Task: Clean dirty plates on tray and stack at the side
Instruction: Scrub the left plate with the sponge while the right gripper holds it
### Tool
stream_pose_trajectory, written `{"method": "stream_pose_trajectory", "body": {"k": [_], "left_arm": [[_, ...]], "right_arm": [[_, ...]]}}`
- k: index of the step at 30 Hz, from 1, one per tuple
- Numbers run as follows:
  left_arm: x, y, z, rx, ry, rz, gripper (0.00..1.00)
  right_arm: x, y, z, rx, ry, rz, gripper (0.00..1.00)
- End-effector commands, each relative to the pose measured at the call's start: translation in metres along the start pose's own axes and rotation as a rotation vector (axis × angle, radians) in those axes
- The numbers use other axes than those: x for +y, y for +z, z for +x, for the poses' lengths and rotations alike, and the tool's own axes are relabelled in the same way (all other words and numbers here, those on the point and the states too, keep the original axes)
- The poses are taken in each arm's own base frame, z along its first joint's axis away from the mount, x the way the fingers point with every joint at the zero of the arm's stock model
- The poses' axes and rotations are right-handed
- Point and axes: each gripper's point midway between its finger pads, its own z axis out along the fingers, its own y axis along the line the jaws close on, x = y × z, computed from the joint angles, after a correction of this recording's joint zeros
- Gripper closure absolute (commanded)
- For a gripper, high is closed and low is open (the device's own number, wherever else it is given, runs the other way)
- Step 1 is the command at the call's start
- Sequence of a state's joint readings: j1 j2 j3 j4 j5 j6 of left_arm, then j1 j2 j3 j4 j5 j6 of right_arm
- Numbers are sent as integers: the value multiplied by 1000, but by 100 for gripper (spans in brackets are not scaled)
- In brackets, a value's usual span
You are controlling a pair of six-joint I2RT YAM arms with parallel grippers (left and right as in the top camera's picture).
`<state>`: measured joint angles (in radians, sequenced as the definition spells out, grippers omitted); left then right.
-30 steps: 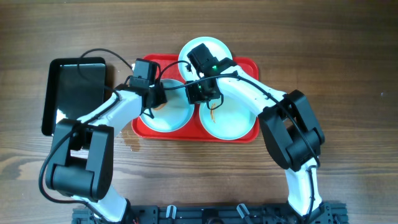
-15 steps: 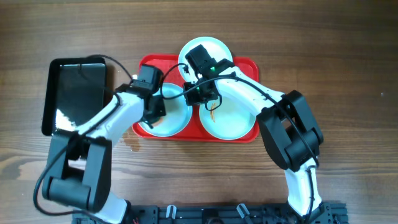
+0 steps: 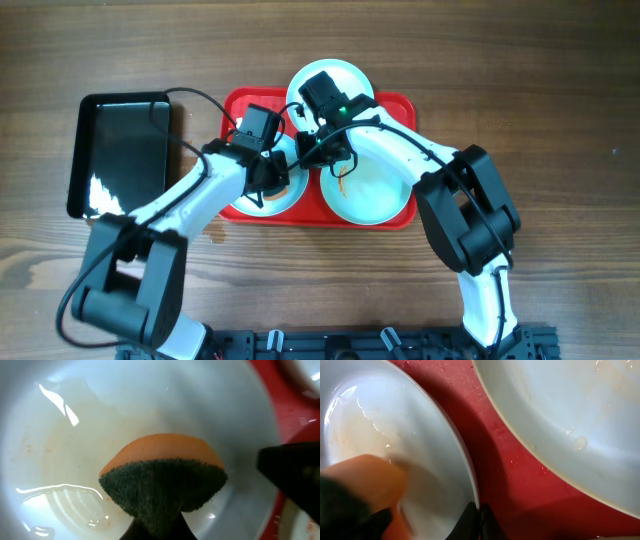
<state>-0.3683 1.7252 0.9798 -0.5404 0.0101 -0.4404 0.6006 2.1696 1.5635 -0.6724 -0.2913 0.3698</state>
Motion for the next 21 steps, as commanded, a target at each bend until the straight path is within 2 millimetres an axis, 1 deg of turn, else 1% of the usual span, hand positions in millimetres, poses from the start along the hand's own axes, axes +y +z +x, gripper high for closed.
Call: {"method": "stream_pose_trajectory", "body": {"k": [1,4,6,10,13,15,17,19,21], "left_arm": [[12,18,11,49,-18,-60,96],[29,21,14,51,-13,-146,96],[43,20,14,45,-14,-217,96],[75,12,7,12,-23,-360,96],[90,7,-1,-21,-42,-416,96],[92,3,-10,-55,-54,-421,96],[87,-5,-23,-94,-61,-404,96],[80,-17,-36,-135,-69,-381,96],[68,-38,-55,-197,-79,-340,96]], "right_arm": [[-8,8,5,22,9,16,96],[-8,8,6,24,10,17,96],[-8,8,6,24,10,18,96],[-8,8,6,25,10,17,96],[-8,8,6,24,10,17,96],[-8,8,5,20,9,16,96],[-8,8,4,17,8,15,96],[-7,7,2,13,7,13,96],[-6,6,0,8,6,11,96]]}}
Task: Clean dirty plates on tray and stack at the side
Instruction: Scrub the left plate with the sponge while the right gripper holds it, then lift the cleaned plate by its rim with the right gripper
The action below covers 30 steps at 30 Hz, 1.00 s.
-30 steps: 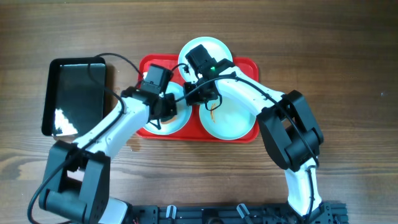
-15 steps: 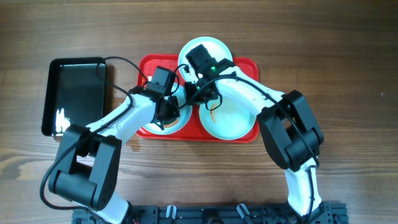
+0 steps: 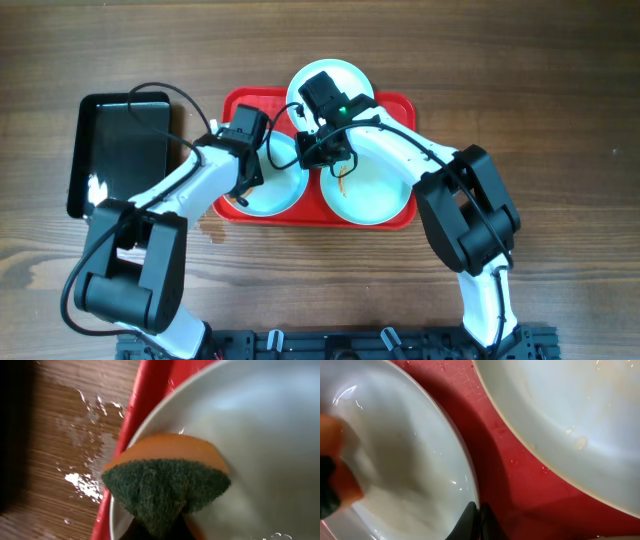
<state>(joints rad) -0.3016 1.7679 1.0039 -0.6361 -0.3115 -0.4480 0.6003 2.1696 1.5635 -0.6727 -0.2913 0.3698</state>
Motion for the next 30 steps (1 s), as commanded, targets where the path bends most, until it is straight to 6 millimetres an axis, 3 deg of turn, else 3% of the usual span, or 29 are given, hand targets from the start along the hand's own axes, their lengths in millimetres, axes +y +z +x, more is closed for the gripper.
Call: {"method": "stream_pose_trajectory", "body": {"k": [1,6,13,16,20,26,30], "left_arm": [[-3,-49,-51,-160,-62,48,96],[-14,-102,-68,-236,-95,215,96],[-10,-143,-51,-227,-89,327,96],[-1,-150,-40,-207,-91,314,96],[4,-147,-25,-142,-78,307,96],[5,-144,-16,-103,-69,301,96],[5,-144,-15,-97,-68,302,96]], "right_arm": [[-5,5,-1,4,6,9,96],[0,-2,-7,-18,-2,1,96],[12,-26,-20,-79,-23,-16,96],[16,-50,-29,-137,-34,-5,96],[21,-98,-45,-268,-59,41,96],[6,-174,-54,-446,-107,223,96],[-1,-196,-60,-496,-232,332,96]]}}
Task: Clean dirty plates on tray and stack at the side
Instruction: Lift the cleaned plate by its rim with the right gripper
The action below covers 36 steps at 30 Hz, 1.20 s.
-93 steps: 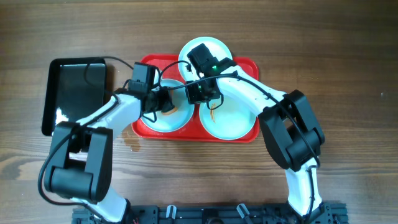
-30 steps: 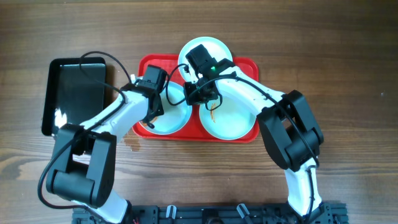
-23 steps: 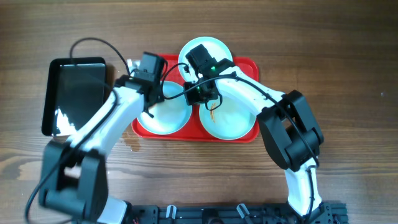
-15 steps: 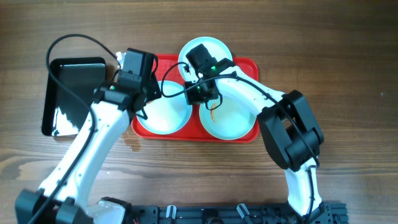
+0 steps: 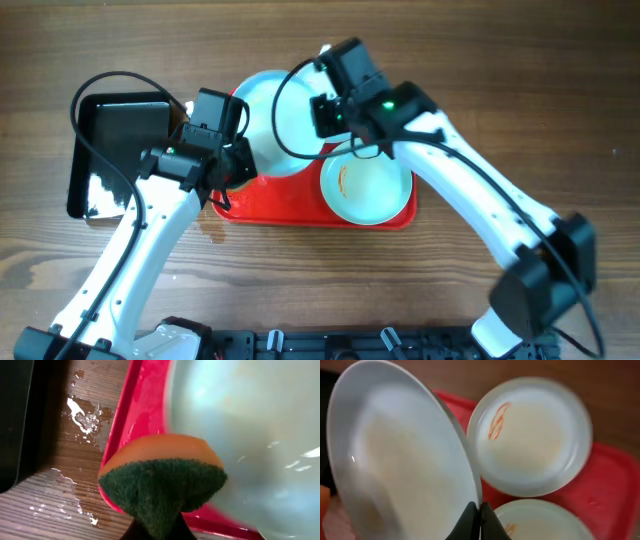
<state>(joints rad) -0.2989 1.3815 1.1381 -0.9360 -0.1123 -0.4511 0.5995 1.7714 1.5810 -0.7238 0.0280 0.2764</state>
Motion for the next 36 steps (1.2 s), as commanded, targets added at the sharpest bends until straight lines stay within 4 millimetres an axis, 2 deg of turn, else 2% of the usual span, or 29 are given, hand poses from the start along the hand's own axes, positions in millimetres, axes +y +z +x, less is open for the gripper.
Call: {"method": "stream_pose_trajectory", "body": {"k": [1,7,11,24,30,34,36], "left_arm": [[-1,-6,-1,-2,-15,19,96],[0,-6,0,4,-36,14,96],[4,-5,-2,2,-51,9,96],[6,-3,-2,3,-55,7,96],[5,-3,-3,0,-55,9,96],[4,-3,-5,-9,-57,14,96],[4,-3,-5,-9,-57,15,96]], "right_arm": [[-25,-10,-14,-53,-168,161,96],[-45,-22,-22,-99,-268,413,96],[-51,-35,-31,-142,-332,577,96],[-16,-41,-27,-172,-456,621,96],[-11,-59,-33,-207,-536,753,95],[0,-59,-31,-204,-602,754,96],[-5,-65,-32,-199,-633,825,96]]}}
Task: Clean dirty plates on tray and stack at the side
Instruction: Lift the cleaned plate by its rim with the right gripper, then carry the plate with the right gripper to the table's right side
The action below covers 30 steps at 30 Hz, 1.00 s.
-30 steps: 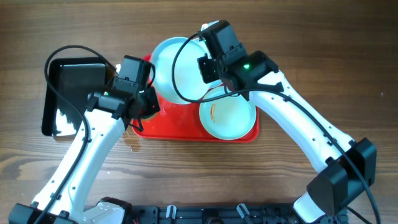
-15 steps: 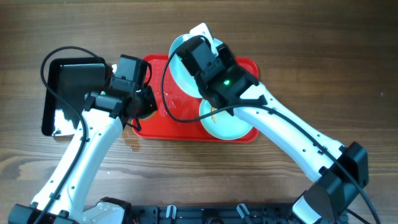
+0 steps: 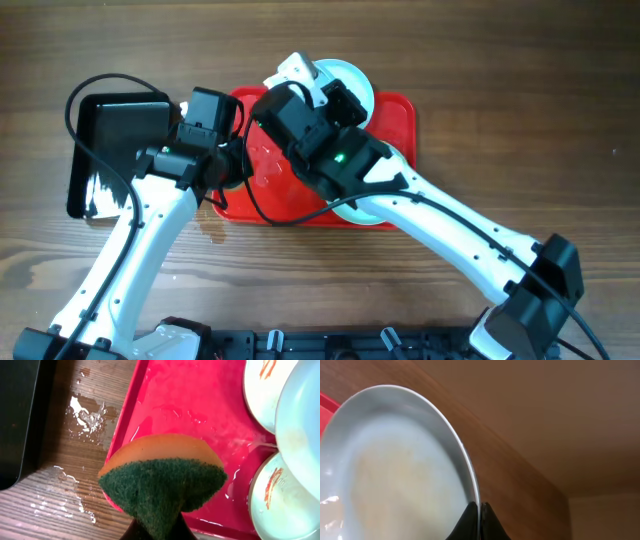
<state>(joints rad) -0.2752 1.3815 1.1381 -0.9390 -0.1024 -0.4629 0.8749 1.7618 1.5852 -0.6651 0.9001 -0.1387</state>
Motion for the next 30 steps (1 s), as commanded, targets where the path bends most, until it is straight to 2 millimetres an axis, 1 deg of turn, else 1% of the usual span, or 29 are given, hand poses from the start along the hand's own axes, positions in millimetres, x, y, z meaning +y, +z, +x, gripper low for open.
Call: {"method": "stream_pose_trajectory", "body": {"k": [1,3,5,11,13,17,20,22,26,28,30], "left_arm": [[-2,-4,-3,-14,-23,17,96],[-2,-4,-3,-14,-23,17,96],[-2,-4,-3,-14,-23,17,96],[-2,-4,-4,-15,-23,17,96],[-2,-4,-4,-15,-23,17,96],[-2,-4,-4,-15,-23,17,96],[-2,-4,-4,-15,-23,17,96],[-2,-4,-4,-15,-23,17,96],[-2,-4,-4,-15,-23,17,96],[-2,-4,-4,-15,-23,17,96],[-2,-4,-4,-15,-23,17,96]], "right_arm": [[-14,0,3,21,-83,149,96],[-10,1,6,30,-106,138,96],[-13,2,9,46,-140,168,96],[-8,4,12,50,-147,149,96],[-8,4,12,47,-117,147,96],[7,5,14,43,-88,64,96],[19,6,19,56,-40,-7,96],[33,6,23,73,67,-93,96],[72,6,28,137,242,-380,96],[84,7,32,185,323,-516,96],[85,13,38,240,399,-612,96]]}}
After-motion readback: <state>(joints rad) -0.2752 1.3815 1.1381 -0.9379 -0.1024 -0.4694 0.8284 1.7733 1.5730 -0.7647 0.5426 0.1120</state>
